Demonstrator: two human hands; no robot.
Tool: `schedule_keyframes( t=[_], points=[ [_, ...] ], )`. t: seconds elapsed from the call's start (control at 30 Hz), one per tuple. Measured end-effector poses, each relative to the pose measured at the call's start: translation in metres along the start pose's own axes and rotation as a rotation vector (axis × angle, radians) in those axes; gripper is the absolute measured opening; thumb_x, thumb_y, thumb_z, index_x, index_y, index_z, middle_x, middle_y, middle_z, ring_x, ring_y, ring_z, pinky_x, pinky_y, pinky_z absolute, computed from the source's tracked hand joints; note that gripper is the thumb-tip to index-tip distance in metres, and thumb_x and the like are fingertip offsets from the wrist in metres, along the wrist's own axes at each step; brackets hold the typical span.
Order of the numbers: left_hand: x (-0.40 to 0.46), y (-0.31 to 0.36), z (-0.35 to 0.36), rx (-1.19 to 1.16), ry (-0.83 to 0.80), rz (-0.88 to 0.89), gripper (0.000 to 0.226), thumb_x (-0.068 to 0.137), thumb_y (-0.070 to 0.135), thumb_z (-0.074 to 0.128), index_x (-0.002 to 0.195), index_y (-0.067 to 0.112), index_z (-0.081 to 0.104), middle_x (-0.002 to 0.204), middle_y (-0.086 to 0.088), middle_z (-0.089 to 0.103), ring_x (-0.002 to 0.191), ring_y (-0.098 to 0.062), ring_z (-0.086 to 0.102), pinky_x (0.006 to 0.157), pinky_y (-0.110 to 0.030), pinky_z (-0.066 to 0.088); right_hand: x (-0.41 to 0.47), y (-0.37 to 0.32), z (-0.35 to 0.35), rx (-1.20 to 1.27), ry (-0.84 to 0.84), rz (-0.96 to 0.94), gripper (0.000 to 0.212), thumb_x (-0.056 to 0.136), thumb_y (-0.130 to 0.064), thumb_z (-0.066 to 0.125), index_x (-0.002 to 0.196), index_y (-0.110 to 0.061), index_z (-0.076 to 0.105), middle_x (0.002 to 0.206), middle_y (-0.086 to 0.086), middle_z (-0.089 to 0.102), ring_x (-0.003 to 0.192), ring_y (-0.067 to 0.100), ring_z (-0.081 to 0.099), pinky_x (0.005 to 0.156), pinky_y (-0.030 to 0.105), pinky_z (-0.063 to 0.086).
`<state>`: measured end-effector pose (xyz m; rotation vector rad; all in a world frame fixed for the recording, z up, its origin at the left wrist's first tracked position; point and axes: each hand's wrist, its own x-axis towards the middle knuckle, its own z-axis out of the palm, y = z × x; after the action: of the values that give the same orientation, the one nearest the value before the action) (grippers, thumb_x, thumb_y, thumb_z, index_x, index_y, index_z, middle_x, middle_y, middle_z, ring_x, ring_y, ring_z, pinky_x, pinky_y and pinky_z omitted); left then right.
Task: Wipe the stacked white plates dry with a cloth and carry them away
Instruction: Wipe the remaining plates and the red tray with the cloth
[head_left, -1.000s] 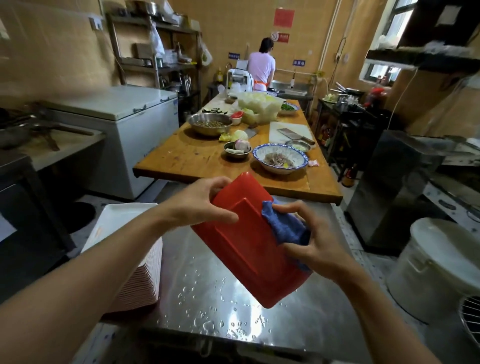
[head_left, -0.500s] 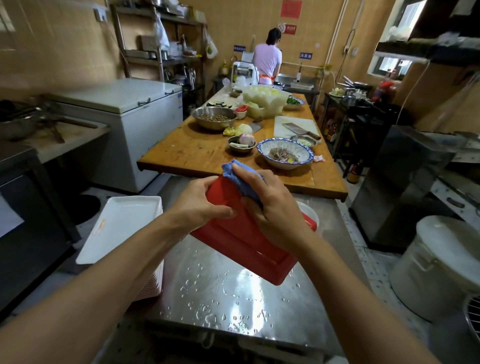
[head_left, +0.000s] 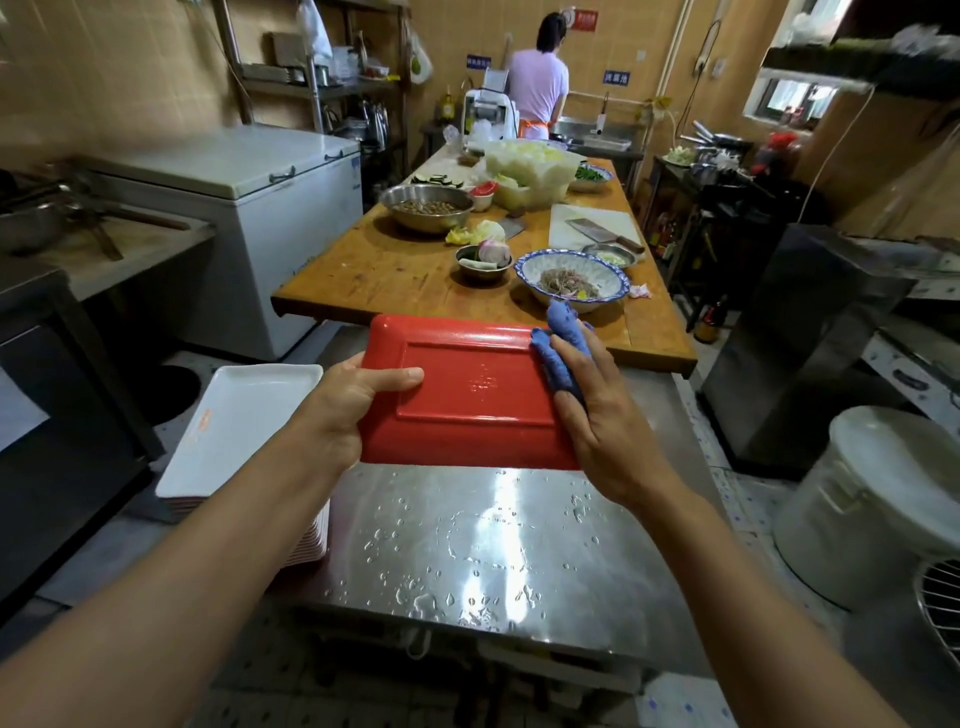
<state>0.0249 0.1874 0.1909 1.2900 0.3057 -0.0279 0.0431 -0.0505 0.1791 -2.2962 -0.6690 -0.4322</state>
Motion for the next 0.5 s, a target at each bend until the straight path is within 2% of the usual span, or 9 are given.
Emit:
schedule_keyframes(
  t=[0.1, 0.17, 0.23, 0.33, 0.4, 0.5],
  points=[
    [0.004, 0.0, 0.003, -0.054, 0.042, -0.1, 0.019, 0.079, 0.005, 0.063, 0.093, 0.018, 0.064, 0.076, -0.007, 0.07, 0.071, -0.025, 0.064, 0.068, -0.039, 0.053, -0.016, 0.001, 0.002, -0.013, -0.034, -0.01, 0.053, 0.097, -0.012, 0.045, 0.143, -0.032, 0.027, 0.156, -0.012, 0.013, 0.142, 0.003, 0.015, 0.105, 0.001, 0.008],
    [0.004, 0.001, 0.005, -0.092, 0.071, -0.163, 0.012, 0.08, 0.008, 0.064, 0.088, 0.016, 0.064, 0.065, -0.006, 0.07, 0.07, -0.026, 0.064, 0.065, -0.04, 0.052, -0.025, -0.002, 0.006, -0.042, -0.044, -0.007, 0.055, 0.096, -0.018, 0.041, 0.143, -0.036, 0.02, 0.156, -0.011, 0.012, 0.143, 0.007, 0.015, 0.107, 0.002, 0.007],
    [0.002, 0.0, 0.009, -0.126, 0.092, -0.212, 0.009, 0.08, 0.01, 0.065, 0.087, 0.016, 0.064, 0.06, -0.005, 0.07, 0.067, -0.025, 0.065, 0.063, -0.04, 0.052, -0.028, -0.005, 0.011, -0.08, -0.004, -0.027, 0.055, 0.094, -0.019, 0.04, 0.143, -0.033, 0.019, 0.156, -0.01, 0.012, 0.145, 0.013, 0.012, 0.116, 0.016, 0.007],
    [-0.002, -0.005, 0.018, -0.166, 0.116, -0.243, 0.006, 0.081, 0.012, 0.066, 0.084, 0.016, 0.063, 0.055, -0.005, 0.068, 0.05, -0.023, 0.066, 0.061, -0.039, 0.052, -0.026, -0.011, 0.02, -0.157, 0.063, -0.056, 0.051, 0.094, -0.015, 0.04, 0.145, -0.016, 0.033, 0.156, -0.001, 0.019, 0.147, 0.02, 0.007, 0.12, 0.038, 0.009],
    [-0.004, -0.007, 0.026, -0.209, 0.123, -0.244, 0.004, 0.084, 0.016, 0.065, 0.082, 0.014, 0.062, 0.054, -0.008, 0.067, 0.044, -0.022, 0.064, 0.063, -0.043, 0.052, -0.026, -0.022, 0.032, -0.186, 0.054, -0.07, 0.05, 0.096, -0.017, 0.039, 0.145, -0.015, 0.033, 0.156, 0.0, 0.021, 0.147, 0.02, 0.006, 0.12, 0.044, 0.009],
    [-0.006, -0.01, 0.036, -0.328, 0.092, -0.243, 0.017, 0.091, 0.026, 0.059, 0.09, 0.009, 0.062, 0.065, -0.012, 0.068, 0.052, -0.023, 0.065, 0.059, -0.041, 0.048, -0.03, -0.045, 0.058, -0.139, 0.04, -0.112, 0.05, 0.096, -0.018, 0.041, 0.145, -0.014, 0.033, 0.156, 0.002, 0.021, 0.147, 0.02, 0.006, 0.119, 0.045, 0.009]
  ],
)
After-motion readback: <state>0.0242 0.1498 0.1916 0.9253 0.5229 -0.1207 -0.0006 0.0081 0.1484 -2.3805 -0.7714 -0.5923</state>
